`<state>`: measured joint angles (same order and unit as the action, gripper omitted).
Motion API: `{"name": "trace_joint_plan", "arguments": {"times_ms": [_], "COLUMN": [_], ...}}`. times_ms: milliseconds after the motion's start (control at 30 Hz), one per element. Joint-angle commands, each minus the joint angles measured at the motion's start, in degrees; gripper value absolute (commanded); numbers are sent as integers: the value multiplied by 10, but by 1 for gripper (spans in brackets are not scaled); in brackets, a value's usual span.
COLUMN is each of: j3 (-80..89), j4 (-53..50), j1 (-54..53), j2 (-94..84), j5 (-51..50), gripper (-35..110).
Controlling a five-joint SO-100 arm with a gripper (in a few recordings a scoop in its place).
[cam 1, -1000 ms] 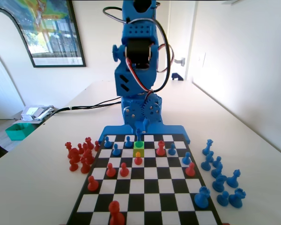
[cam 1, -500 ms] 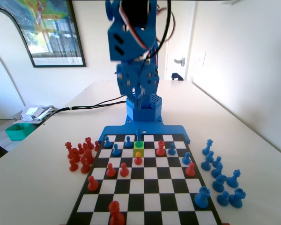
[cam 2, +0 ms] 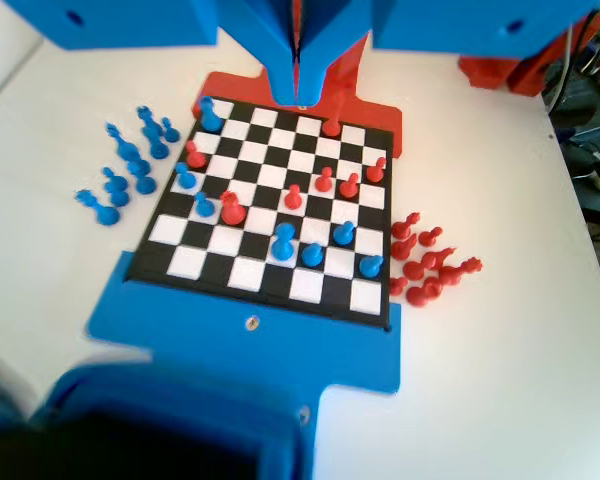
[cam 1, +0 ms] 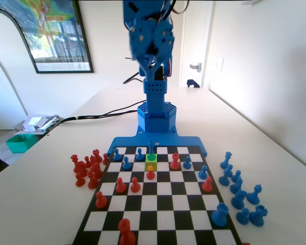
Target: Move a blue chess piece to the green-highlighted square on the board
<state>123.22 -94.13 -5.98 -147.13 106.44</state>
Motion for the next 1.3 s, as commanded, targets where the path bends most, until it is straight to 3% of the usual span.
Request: {"name": "trace_joint_plan", "arguments": {"times_ms": [0,533,1267], "j3": [-13,14,16], "j4": [-19,33,40], "j1": [18,69,41], "j2": [-83,-251,-279], "j5": [-14,-48,-50], "gripper": [1,1,3]}}
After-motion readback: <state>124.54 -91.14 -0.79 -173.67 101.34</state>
